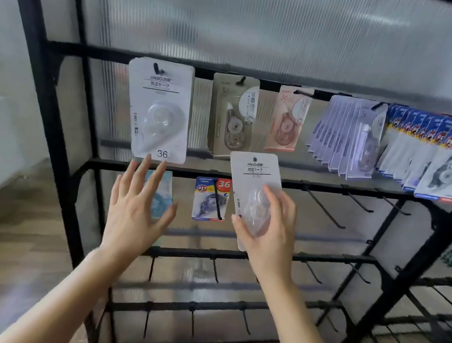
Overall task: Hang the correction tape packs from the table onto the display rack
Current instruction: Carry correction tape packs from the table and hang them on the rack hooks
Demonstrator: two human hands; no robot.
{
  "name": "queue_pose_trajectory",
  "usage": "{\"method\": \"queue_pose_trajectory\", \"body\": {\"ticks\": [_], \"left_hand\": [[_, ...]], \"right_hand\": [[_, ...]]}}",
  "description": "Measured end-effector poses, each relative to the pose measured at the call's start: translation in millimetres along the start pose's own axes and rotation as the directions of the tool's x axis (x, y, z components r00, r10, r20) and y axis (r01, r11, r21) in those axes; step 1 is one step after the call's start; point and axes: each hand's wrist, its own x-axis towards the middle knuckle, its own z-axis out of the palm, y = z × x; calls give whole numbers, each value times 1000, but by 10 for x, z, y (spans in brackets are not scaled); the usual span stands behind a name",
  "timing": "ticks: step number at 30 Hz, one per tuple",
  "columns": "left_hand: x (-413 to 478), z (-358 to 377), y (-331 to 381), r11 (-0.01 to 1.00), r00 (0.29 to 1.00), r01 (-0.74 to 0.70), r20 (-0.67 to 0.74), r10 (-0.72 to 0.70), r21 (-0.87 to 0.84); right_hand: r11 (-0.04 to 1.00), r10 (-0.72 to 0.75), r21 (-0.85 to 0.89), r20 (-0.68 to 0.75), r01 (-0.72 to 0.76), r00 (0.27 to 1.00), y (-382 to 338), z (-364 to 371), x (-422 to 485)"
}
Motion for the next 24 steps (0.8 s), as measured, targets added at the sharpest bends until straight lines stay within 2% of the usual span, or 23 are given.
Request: {"method": "queue_pose_trajectory", "body": {"ticks": [6,11,17,24], "left_hand": [[132,-193,-505,1000,1000,-4,-10,4,21],[221,-230,-702,999,998,35,43,-35,-2],[271,-228,-775,999,998,29,61,-28,-24],[312,-272,-876,998,996,46,83,-42,-40]], "right_hand": [[999,-18,46,-36,20,999,-592,276,108],[994,-84,62,-40,86,996,-977,485,304],[988,-152,37,-37,153,988,-1227,707,518],[991,-135,-1,-43,135,990,-1332,861,572]]}}
